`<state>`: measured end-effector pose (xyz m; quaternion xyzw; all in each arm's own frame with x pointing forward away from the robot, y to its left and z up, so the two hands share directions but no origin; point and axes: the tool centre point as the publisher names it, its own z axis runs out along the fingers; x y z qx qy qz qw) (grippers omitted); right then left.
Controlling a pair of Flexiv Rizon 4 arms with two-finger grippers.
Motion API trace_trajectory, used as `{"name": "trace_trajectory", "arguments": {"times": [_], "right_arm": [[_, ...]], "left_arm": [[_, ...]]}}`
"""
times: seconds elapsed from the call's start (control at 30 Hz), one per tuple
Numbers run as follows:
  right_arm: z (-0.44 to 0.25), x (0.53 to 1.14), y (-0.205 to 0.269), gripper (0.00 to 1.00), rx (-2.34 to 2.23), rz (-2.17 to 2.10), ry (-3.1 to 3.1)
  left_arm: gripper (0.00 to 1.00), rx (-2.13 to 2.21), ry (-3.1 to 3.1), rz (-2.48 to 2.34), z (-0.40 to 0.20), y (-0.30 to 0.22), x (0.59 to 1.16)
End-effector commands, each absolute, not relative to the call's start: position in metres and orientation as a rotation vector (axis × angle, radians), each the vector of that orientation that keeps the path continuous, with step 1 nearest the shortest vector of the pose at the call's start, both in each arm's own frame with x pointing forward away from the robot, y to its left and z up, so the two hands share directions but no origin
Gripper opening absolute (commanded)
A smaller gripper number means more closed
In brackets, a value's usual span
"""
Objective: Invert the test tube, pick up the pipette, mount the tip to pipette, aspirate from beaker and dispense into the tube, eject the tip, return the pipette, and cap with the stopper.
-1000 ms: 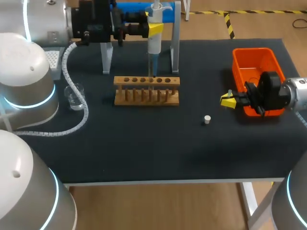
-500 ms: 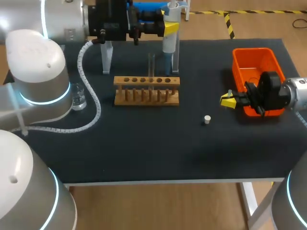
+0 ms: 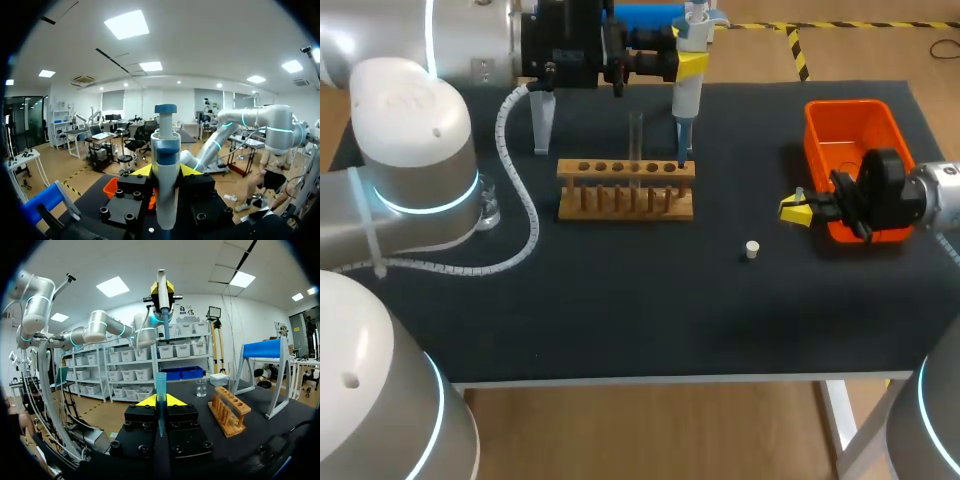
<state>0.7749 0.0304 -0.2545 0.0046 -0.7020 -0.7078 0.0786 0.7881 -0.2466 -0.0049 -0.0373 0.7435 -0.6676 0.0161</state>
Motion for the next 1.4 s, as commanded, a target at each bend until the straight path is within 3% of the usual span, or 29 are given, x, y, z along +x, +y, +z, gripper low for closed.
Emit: {"name": "trace_trajectory", "arguments": {"times": [0.03, 1.4], "right_arm": [[-0.2543, 0.7744, 0.0301, 0.00, 0.014, -2.117, -2.103], [-0.2543, 0.7744, 0.0301, 0.00, 0.014, -2.117, -2.103]], "left_arm": [[0.00, -0.101, 2.345, -2.062, 0.0006, -0.2456, 0.7952], [0.00, -0.070, 2.321, -2.045, 0.0025, -0.2541, 0.7963]]}}
